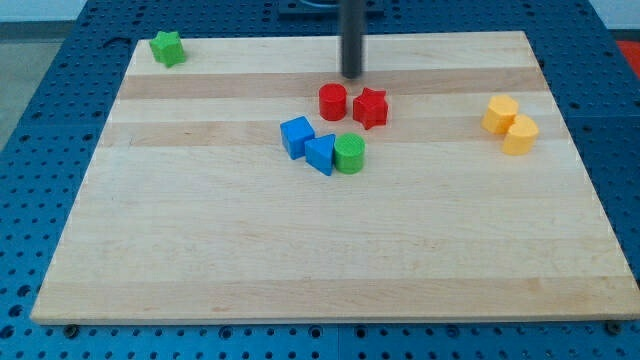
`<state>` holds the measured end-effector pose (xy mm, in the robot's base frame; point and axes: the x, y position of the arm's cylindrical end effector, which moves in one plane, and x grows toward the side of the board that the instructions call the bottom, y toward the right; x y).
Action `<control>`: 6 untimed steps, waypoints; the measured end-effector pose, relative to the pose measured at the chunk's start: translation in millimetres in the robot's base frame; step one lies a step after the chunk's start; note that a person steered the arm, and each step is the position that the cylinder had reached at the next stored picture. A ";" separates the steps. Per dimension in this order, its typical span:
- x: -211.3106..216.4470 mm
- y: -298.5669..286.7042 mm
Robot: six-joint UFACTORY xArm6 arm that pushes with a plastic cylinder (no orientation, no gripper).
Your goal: Move the red star and red circle left and a bit up
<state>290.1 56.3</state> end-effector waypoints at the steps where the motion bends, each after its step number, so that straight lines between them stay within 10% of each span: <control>1: 49.2 52.4; 3: 85.7 44.8; 6: 20.6 -121.9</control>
